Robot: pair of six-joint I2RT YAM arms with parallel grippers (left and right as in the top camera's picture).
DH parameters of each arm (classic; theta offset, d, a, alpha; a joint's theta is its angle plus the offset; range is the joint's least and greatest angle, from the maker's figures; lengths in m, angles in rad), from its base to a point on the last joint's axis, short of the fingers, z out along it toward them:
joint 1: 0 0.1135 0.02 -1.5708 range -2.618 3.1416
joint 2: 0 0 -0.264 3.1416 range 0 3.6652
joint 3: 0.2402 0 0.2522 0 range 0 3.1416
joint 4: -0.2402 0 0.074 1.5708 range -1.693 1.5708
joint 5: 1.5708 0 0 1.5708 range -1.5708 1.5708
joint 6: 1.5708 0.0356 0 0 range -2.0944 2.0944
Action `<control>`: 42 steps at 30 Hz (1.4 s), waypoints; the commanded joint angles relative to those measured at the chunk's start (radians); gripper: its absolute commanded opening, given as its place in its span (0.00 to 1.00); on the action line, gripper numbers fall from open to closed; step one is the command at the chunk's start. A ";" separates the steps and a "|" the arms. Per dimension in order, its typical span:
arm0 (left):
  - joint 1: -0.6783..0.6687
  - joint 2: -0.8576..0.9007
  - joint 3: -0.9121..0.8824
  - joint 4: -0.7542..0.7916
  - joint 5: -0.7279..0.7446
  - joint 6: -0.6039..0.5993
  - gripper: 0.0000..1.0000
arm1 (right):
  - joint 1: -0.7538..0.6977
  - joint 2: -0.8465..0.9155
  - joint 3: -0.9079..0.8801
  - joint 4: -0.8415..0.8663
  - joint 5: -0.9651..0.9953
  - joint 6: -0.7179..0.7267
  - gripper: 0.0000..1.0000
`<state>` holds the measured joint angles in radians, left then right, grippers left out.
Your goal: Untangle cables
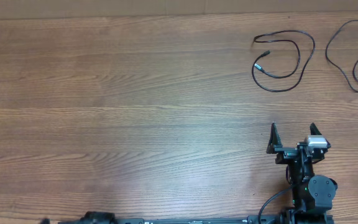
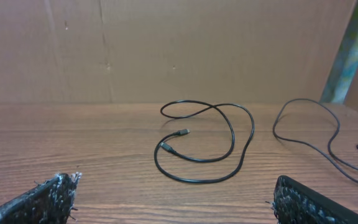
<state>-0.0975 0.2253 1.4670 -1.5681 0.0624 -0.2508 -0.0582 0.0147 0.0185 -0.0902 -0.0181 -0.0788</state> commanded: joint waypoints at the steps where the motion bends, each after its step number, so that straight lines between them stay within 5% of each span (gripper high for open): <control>1: -0.001 -0.081 0.007 -0.054 -0.014 0.018 1.00 | -0.003 -0.012 -0.011 0.006 0.010 -0.002 1.00; 8: -0.001 -0.222 0.007 -0.053 -0.015 0.019 1.00 | -0.003 -0.012 -0.010 0.006 0.010 -0.002 1.00; 34: -0.001 -0.220 0.034 -0.083 0.072 -0.027 0.99 | -0.003 -0.012 -0.010 0.006 0.010 -0.002 1.00; 42: -0.001 -0.220 0.031 0.019 -0.025 -0.034 0.99 | -0.003 -0.012 -0.011 0.006 0.010 -0.002 1.00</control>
<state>-0.0975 0.0116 1.4986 -1.5711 0.1017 -0.2802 -0.0582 0.0147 0.0185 -0.0898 -0.0185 -0.0788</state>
